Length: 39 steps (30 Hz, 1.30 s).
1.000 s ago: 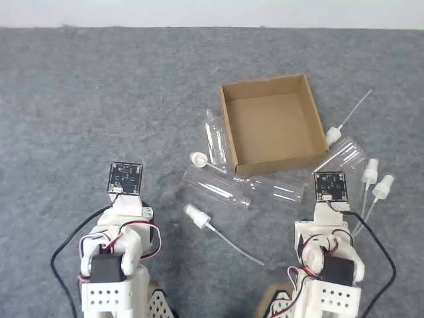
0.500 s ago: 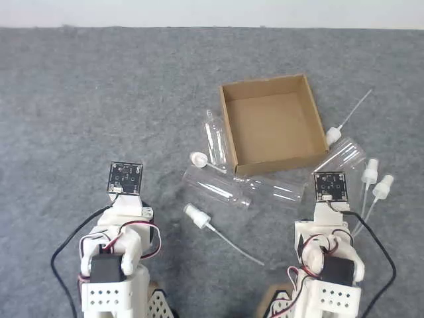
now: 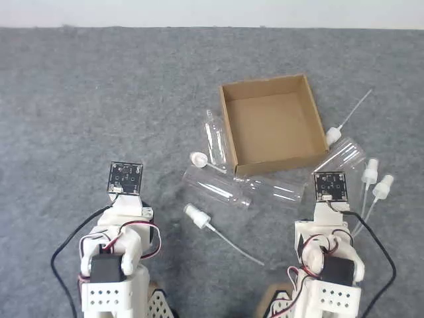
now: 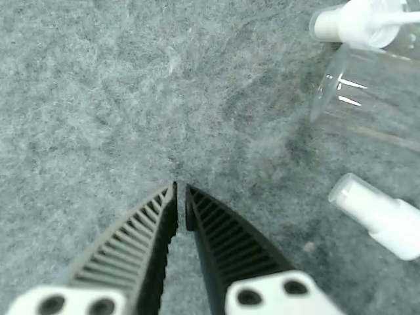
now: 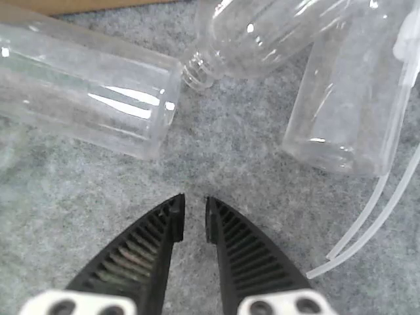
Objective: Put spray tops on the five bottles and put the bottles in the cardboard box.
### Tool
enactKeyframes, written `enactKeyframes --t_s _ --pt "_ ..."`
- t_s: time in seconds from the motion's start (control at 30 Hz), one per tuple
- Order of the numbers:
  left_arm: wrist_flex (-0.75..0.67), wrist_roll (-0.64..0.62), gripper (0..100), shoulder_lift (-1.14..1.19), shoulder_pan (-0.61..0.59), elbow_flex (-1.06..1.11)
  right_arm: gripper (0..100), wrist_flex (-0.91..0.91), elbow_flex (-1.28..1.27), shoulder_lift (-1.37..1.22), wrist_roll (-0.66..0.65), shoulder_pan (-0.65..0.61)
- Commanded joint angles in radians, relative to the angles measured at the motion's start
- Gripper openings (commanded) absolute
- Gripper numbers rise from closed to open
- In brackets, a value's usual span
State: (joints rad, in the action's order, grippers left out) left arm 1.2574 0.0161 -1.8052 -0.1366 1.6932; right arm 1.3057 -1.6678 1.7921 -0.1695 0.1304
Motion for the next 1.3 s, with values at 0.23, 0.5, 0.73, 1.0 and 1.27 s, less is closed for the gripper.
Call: enactKeyframes --t_s 0.23,0.5,0.73,1.0,1.27 --pt "0.005 0.003 1 -0.018 0.002 -0.008 2.5 0.004 -0.017 0.024 -0.005 0.002" --pt "0.005 0.003 1 -0.018 0.002 -0.008 2.7 0.004 -0.017 0.024 -0.006 0.002" --pt "0.005 0.006 1 -0.018 -0.006 -0.008 2.8 -0.111 0.005 0.024 -0.054 -0.010" --pt "0.005 0.006 1 -0.018 -0.006 -0.008 2.8 -0.114 0.258 0.024 -0.258 -0.010" --pt "0.005 0.006 1 -0.018 -0.006 -0.008 2.8 -0.081 0.482 -0.070 -0.229 0.085"
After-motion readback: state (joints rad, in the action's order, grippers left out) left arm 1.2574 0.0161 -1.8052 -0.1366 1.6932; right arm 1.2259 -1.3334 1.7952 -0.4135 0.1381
